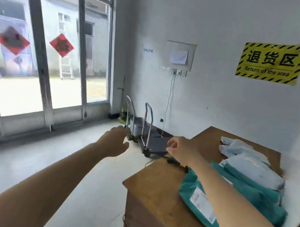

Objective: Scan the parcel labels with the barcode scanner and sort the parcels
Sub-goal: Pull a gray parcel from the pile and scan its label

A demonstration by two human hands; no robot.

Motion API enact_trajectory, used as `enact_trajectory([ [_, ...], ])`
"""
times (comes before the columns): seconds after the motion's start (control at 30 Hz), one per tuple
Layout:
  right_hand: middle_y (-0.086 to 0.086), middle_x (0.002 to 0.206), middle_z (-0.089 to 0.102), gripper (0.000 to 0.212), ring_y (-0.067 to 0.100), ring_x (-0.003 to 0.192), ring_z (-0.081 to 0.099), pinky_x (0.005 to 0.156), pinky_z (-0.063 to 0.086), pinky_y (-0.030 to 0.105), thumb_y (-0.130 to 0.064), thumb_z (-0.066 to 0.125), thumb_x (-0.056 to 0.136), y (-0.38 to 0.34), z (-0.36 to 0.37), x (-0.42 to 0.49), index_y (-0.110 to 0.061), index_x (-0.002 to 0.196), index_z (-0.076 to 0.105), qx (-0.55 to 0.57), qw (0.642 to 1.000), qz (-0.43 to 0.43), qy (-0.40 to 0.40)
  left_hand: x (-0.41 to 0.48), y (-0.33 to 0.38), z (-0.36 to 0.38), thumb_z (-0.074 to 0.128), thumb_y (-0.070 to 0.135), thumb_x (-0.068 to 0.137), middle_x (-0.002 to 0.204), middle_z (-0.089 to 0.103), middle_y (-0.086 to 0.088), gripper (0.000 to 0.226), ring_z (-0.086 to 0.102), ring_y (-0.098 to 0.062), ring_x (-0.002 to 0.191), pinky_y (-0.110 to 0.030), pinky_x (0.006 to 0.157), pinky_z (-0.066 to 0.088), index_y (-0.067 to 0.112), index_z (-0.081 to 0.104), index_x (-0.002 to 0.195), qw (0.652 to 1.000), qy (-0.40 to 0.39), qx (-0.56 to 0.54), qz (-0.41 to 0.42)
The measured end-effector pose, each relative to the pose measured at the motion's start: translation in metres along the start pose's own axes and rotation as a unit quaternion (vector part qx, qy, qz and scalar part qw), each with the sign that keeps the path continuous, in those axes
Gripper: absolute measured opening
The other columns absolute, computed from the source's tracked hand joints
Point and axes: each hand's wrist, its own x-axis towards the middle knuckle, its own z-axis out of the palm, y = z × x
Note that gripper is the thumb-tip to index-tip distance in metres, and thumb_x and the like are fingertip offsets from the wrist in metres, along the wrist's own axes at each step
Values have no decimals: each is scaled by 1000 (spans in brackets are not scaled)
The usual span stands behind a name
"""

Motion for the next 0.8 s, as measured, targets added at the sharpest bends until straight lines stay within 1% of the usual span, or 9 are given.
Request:
enact_trajectory([
  [0.07, -1, 94, 63, 23, 13, 83, 57, 71, 45, 25, -20, 56, 91, -35, 30, 31, -12, 112, 63, 13, 1000, -16, -24, 5, -53, -16, 52, 23, 92, 129, 50, -6, 41, 46, -24, 122, -37, 104, 38, 18, 47, 132, 1000, -2, -3, -29],
  [0.17, -3, 95, 60, 27, 13, 87, 56, 70, 41, 22, -21, 55, 91, -75, 66, 82, -12, 116, 62, 2, 998, -31, -53, 16, -120, -26, 51, 24, 92, 128, 50, -7, 43, 46, -25, 123, -36, 103, 38, 17, 45, 135, 997, -16, 3, -72],
  [0.27, 2, 94, 65, 25, 14, 85, 57, 62, 41, 18, -18, 56, 89, -105, 93, 138, -11, 111, 64, 18, 998, -35, -51, 43, -175, -29, 52, 24, 92, 129, 51, -6, 43, 47, -24, 123, -37, 102, 39, 17, 45, 134, 996, -18, -6, -88],
  [0.33, 5, 95, 67, 24, 15, 84, 57, 63, 42, 20, -17, 56, 89, -121, 110, 176, -9, 110, 64, 13, 998, -40, -56, 70, -206, -29, 53, 24, 92, 127, 53, -6, 42, 49, -24, 121, -35, 100, 40, 17, 47, 133, 995, -6, -20, -94],
  [0.43, 1, 92, 61, 26, 15, 85, 55, 73, 42, 24, -17, 57, 89, -138, 133, 243, -7, 111, 64, -3, 997, -59, -56, 125, -247, -33, 53, 22, 93, 129, 54, -5, 42, 50, -23, 121, -32, 100, 39, 16, 47, 134, 995, 9, -29, -91],
  [0.57, -1, 73, 61, 20, 10, 67, 55, 60, 42, 18, -12, 56, 88, -150, 149, 343, -7, 106, 64, 21, 998, -50, -35, 217, -300, -38, 54, 20, 91, 131, 56, -9, 42, 51, -24, 120, -36, 102, 42, 13, 49, 133, 997, 19, -32, -68],
  [0.7, 1, 87, 60, 23, 16, 82, 56, 68, 42, 23, -12, 57, 89, -154, 155, 431, -7, 110, 63, 26, 998, -33, -39, 300, -344, -40, 54, 16, 92, 128, 58, -12, 40, 55, -26, 116, -33, 98, 42, 9, 50, 131, 995, 4, -58, -84],
  [0.73, -1, 88, 59, 24, 15, 85, 55, 70, 40, 22, -13, 58, 88, -152, 157, 452, -8, 111, 64, 26, 999, -30, -29, 320, -354, -38, 54, 17, 92, 127, 59, -13, 40, 56, -26, 113, -32, 97, 43, 9, 50, 131, 995, 0, -59, -84],
  [0.8, -3, 88, 60, 23, 14, 85, 55, 66, 38, 17, -14, 59, 87, -144, 162, 490, -10, 109, 65, 22, 999, -22, -23, 362, -372, -31, 54, 18, 92, 122, 60, -13, 40, 58, -25, 109, -30, 94, 43, 10, 50, 131, 995, -14, -62, -79],
])
